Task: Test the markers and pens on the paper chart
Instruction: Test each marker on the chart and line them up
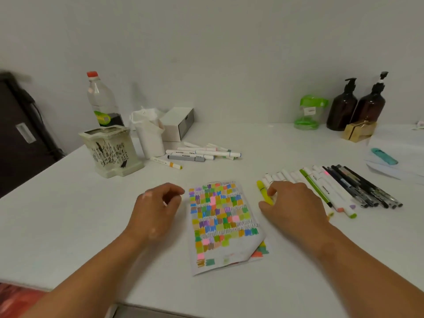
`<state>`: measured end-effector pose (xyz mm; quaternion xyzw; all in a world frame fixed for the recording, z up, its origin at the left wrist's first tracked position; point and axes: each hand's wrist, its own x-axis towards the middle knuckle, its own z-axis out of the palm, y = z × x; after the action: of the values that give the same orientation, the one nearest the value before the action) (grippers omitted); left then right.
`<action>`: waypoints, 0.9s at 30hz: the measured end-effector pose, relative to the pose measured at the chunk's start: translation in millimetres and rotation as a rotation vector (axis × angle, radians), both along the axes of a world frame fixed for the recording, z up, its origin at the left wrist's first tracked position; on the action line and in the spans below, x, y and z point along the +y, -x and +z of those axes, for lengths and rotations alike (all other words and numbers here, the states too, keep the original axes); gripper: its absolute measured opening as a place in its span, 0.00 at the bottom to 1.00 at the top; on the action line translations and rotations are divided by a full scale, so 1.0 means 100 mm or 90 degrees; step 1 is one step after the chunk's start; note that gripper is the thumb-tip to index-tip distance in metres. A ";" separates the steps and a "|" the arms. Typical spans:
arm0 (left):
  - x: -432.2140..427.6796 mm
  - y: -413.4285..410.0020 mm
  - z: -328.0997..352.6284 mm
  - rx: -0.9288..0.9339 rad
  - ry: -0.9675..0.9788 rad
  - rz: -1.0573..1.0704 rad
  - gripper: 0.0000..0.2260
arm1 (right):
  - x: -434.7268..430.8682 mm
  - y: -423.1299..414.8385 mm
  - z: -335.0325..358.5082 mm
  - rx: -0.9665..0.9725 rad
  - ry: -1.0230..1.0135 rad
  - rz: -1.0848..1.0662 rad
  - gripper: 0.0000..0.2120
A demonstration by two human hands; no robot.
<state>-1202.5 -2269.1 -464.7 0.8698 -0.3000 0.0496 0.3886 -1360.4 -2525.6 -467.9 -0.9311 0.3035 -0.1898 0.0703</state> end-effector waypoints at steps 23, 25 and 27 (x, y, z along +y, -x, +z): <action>-0.57 -0.46 0.39 -0.162 -0.107 -0.106 0.06 | 0.14 0.11 0.11 -0.151 -0.106 0.105 0.05; -0.50 -0.21 0.43 0.066 0.043 -0.109 0.05 | 0.21 0.13 0.13 -0.182 -0.144 0.172 0.06; -0.43 0.02 0.42 0.269 0.202 -0.153 0.08 | 0.31 0.14 0.17 -0.193 -0.169 0.241 0.10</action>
<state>-1204.2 -2311.6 -422.8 0.7475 -0.3015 -0.1329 0.5768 -1374.5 -2494.6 -451.1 -0.9148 0.1327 -0.2690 0.2704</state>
